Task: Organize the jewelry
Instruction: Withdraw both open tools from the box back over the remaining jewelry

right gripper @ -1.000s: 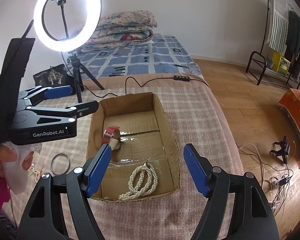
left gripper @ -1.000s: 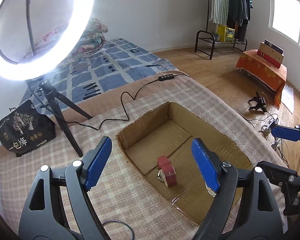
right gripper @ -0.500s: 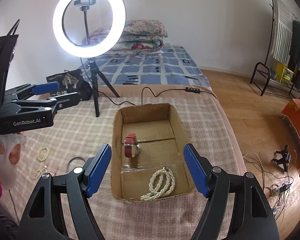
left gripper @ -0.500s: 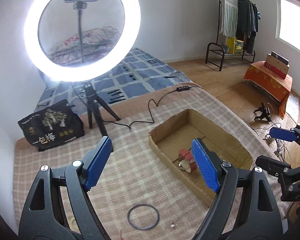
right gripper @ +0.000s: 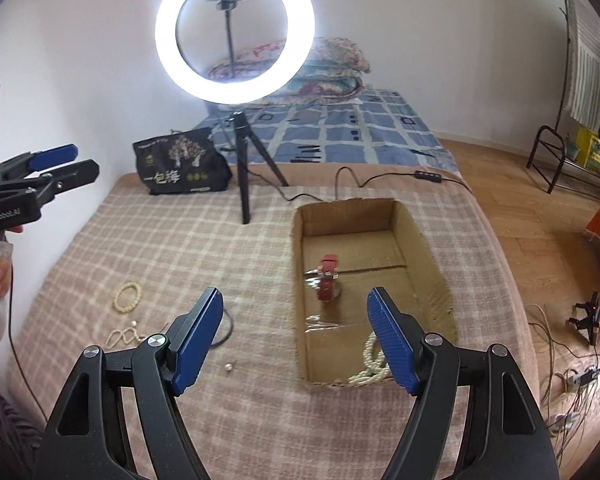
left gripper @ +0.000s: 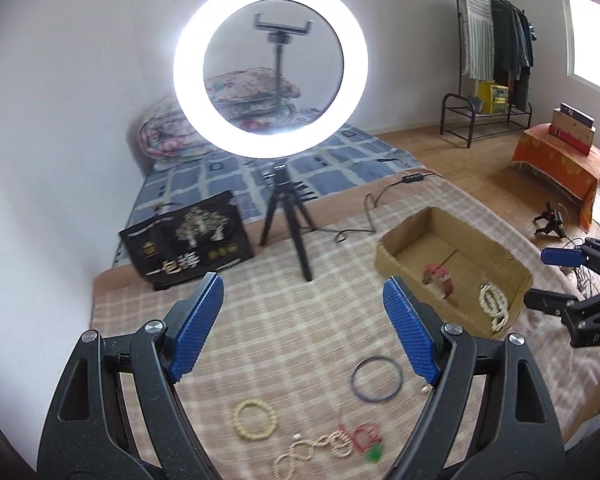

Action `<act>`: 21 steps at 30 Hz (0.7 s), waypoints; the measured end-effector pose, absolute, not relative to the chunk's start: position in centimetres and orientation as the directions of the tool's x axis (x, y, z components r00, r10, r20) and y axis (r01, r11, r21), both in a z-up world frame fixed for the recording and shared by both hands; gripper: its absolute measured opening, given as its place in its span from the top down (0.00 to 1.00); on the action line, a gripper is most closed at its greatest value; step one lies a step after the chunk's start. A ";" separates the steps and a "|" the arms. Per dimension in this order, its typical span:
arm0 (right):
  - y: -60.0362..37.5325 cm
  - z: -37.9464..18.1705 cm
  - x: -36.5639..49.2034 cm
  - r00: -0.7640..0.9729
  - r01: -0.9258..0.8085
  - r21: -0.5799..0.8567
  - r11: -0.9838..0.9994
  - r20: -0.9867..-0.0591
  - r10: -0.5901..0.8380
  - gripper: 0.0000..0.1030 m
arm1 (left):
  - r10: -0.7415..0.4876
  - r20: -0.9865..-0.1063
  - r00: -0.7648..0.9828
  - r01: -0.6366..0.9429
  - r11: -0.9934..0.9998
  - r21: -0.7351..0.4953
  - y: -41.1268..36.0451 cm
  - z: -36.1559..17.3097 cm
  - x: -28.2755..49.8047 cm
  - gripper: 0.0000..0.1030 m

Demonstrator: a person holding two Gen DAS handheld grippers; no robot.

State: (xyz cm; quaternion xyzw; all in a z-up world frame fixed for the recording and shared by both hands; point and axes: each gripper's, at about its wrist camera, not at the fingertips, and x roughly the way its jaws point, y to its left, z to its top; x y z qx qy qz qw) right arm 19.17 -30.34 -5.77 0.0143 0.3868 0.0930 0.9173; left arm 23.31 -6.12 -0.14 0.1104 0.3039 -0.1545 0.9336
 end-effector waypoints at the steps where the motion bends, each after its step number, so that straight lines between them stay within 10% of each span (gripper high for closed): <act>1: -29.9 -6.0 19.2 0.676 -0.174 0.101 0.979 -0.711 0.194 0.28 | -0.212 -0.604 0.768 0.344 0.933 0.109 -5.2 -0.3 23.1 0.18; 21: -21.8 -11.8 21.3 0.501 -0.416 0.111 0.903 -0.800 0.330 0.28 | -0.151 -0.765 0.627 0.205 0.978 -0.025 6.7 -10.7 22.5 0.18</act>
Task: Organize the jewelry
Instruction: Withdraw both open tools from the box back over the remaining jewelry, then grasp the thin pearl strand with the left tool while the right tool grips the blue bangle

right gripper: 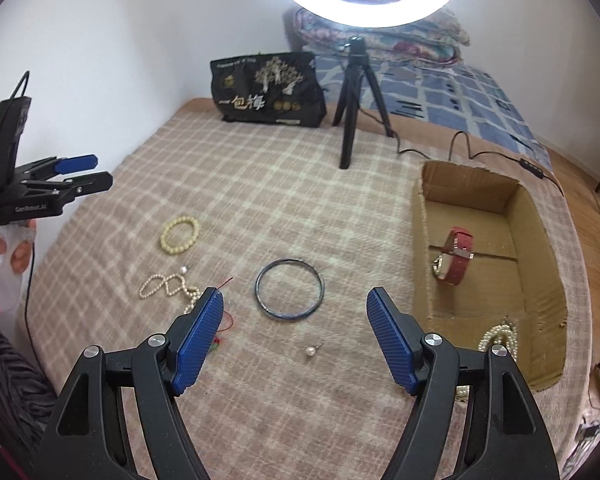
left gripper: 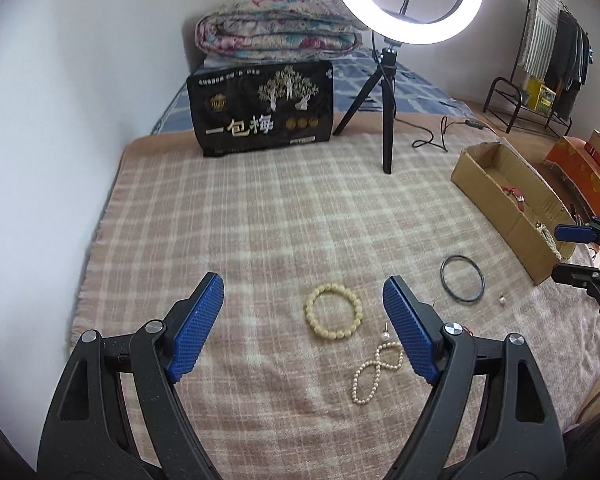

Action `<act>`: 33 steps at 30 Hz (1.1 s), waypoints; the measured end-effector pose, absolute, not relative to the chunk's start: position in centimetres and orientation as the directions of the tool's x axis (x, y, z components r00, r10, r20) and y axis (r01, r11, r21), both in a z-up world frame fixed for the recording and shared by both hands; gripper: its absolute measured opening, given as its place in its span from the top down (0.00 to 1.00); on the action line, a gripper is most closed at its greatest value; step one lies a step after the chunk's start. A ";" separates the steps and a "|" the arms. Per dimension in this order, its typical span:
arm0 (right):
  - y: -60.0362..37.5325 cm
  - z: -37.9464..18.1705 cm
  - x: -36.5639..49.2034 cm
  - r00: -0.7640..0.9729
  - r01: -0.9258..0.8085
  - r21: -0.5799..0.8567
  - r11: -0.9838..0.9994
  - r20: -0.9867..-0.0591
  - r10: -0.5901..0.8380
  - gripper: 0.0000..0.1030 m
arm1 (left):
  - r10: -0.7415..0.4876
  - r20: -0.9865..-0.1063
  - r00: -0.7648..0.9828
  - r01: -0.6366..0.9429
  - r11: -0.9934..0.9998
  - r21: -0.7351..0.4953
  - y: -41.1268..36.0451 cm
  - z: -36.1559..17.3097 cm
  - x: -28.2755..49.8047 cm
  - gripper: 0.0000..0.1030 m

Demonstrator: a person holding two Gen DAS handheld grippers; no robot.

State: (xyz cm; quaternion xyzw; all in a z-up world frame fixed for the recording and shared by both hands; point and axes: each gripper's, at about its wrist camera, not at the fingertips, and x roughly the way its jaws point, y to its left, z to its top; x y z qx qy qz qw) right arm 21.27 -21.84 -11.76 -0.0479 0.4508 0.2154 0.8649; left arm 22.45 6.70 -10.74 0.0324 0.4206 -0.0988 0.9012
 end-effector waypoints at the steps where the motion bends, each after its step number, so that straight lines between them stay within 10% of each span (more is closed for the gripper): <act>1: -21.6 -12.0 21.3 0.493 -0.422 0.112 0.900 -0.805 0.331 0.28 | -0.158 -0.771 0.616 0.213 0.977 -0.030 6.7 -11.1 22.4 0.18; 33: -14.7 -20.2 24.5 0.268 -0.716 -0.032 0.697 -0.935 0.232 0.80 | -0.251 -0.901 0.354 0.436 0.896 -0.078 2.1 -19.8 20.5 0.26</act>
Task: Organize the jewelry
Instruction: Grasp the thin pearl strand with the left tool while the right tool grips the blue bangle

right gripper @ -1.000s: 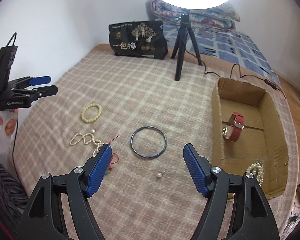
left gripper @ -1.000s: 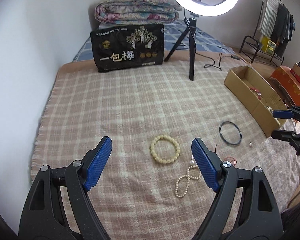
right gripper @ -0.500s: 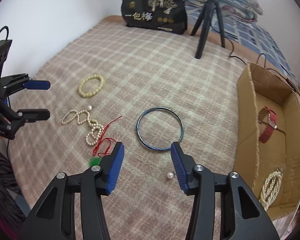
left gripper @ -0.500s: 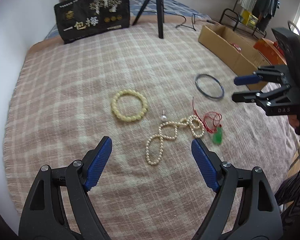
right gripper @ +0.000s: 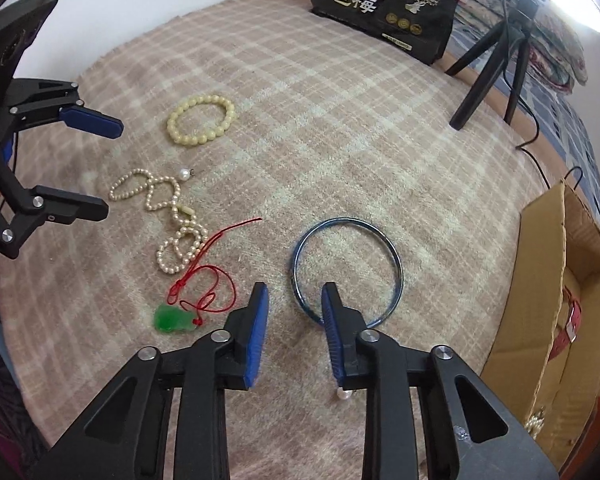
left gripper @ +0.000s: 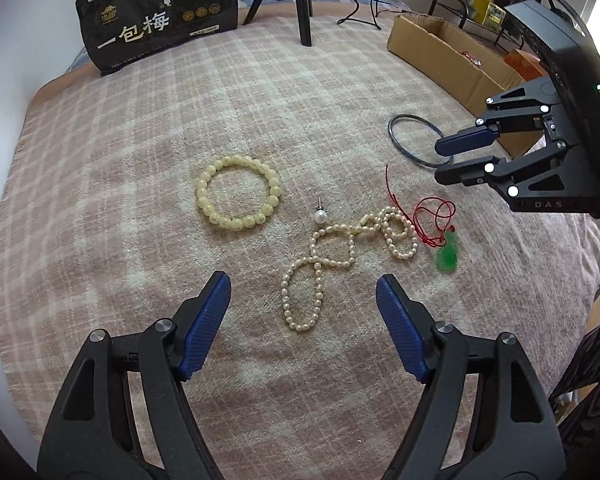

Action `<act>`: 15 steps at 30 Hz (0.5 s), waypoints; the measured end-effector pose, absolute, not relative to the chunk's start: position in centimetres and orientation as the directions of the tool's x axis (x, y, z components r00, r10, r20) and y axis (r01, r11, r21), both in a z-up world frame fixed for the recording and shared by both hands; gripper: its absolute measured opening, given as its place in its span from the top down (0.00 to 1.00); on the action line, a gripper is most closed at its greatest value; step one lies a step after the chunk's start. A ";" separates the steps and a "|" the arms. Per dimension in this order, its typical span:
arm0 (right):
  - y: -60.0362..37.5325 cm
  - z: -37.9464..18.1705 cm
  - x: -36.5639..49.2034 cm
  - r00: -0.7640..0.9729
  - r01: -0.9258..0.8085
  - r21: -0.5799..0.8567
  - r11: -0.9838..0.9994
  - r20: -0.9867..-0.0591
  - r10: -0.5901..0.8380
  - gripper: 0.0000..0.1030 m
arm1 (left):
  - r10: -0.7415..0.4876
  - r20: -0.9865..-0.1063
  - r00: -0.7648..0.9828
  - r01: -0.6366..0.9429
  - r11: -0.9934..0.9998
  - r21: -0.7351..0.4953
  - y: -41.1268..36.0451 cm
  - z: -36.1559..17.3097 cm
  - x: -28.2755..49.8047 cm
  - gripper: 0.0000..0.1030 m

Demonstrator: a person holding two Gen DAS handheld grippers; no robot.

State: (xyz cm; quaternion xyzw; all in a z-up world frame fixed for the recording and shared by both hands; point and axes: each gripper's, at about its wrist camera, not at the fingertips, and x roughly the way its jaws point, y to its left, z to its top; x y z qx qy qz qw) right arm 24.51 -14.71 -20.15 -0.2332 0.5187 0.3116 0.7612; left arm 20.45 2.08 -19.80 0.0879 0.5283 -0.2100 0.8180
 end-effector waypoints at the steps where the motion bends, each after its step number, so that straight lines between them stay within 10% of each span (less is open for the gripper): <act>1: -14.6 -20.3 24.6 0.264 -0.722 -0.036 0.690 -0.937 0.227 0.80 | -0.251 -0.903 0.349 0.439 0.895 -0.079 2.0 -20.0 20.6 0.28; 15: -13.9 -21.7 25.4 0.242 -0.746 -0.037 0.665 -0.945 0.218 0.80 | -0.227 -0.925 0.304 0.486 0.872 -0.054 -0.4 -22.1 22.4 0.42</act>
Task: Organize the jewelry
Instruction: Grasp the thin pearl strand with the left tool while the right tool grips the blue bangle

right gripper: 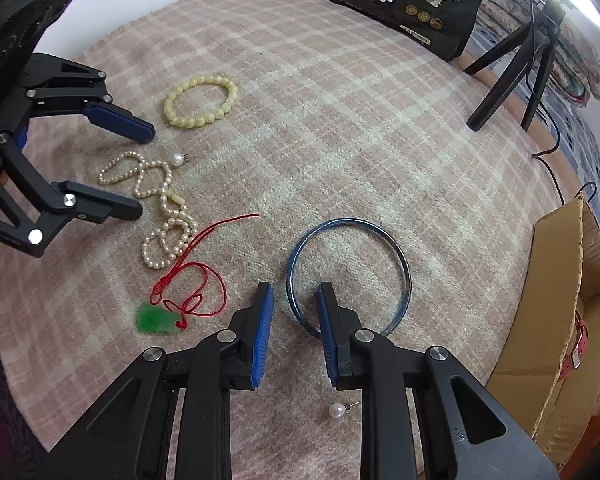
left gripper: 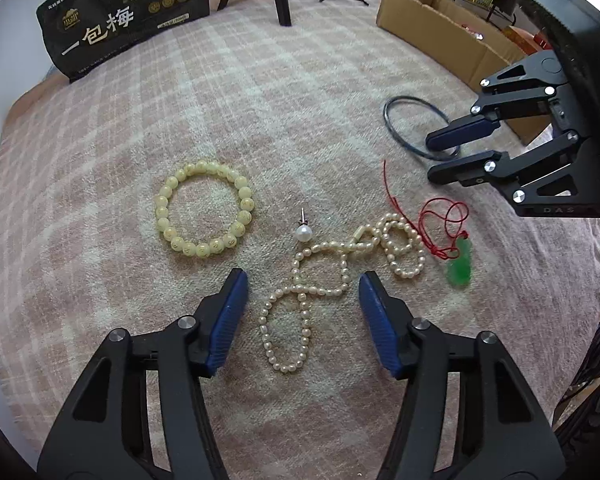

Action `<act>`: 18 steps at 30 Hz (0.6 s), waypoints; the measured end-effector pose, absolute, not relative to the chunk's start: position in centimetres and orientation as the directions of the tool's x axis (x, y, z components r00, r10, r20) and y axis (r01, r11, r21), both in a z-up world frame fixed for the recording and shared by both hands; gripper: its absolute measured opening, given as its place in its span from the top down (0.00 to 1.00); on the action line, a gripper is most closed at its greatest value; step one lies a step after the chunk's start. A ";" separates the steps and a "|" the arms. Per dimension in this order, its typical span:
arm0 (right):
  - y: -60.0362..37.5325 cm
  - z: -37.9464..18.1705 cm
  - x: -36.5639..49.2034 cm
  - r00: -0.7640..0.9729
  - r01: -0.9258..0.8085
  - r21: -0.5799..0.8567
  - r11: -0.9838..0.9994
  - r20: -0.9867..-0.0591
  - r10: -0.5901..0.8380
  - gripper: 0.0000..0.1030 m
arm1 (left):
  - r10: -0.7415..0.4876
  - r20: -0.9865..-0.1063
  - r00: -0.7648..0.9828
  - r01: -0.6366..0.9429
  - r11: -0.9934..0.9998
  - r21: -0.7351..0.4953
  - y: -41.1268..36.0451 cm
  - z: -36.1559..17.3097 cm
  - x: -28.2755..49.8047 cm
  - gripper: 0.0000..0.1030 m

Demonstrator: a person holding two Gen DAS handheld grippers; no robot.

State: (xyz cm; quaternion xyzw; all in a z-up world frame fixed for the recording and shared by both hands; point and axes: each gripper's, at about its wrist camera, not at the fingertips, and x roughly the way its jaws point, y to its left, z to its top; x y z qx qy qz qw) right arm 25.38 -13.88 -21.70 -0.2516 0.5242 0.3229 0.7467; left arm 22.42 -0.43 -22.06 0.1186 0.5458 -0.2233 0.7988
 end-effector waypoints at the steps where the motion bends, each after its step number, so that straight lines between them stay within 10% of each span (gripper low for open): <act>1: -13.9 -21.8 25.4 0.241 -0.745 -0.035 0.666 -0.945 0.220 0.80 | -0.227 -0.925 0.304 0.488 0.871 -0.054 -0.5 -22.1 22.4 0.43; 18: -13.6 -22.1 25.5 0.218 -0.748 -0.006 0.664 -0.947 0.237 0.94 | -0.303 -0.913 0.273 0.477 0.867 -0.145 -0.6 -21.7 22.1 0.94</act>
